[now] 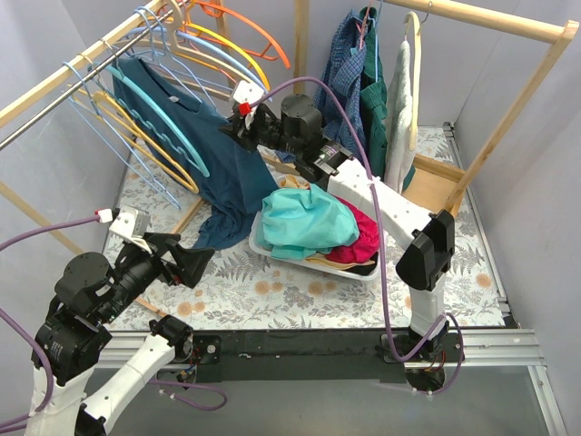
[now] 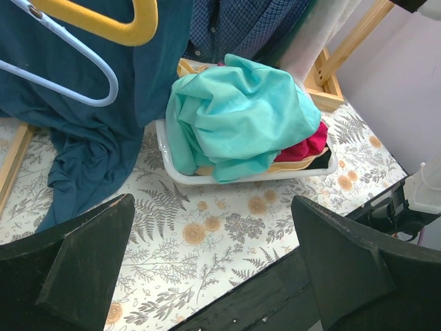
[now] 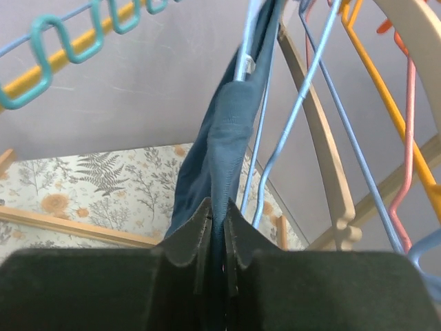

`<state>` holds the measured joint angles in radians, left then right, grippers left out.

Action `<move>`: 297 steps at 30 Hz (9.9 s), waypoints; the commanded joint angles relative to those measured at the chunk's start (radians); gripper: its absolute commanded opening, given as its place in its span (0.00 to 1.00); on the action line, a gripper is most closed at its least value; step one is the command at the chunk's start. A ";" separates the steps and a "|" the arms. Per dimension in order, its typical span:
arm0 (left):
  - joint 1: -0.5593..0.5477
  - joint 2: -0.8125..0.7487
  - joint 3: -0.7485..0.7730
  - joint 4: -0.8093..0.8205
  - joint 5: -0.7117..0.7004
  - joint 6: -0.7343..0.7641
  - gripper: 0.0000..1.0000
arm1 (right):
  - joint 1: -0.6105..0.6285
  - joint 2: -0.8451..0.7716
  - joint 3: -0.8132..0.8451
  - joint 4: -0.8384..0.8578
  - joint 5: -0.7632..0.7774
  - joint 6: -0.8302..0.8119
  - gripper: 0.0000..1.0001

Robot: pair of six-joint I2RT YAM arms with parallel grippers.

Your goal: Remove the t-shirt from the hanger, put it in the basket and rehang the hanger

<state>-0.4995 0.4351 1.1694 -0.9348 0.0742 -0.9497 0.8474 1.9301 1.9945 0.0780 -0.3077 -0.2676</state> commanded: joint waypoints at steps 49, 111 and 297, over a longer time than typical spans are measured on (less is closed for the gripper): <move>0.003 -0.021 0.174 -0.016 0.093 0.068 0.98 | 0.289 -0.894 -0.855 0.275 0.406 0.090 0.01; 0.004 -0.012 -0.066 0.212 0.369 0.066 0.98 | 0.321 -1.313 -1.186 0.086 -0.019 0.426 0.01; -0.020 -0.051 -0.106 0.102 0.199 0.181 0.95 | 0.278 -1.162 -0.864 -0.593 0.392 -0.041 0.01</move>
<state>-0.5194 0.4183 1.1114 -0.8310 0.3851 -0.7330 1.1324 0.8150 1.0840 -0.5537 -0.0387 -0.3038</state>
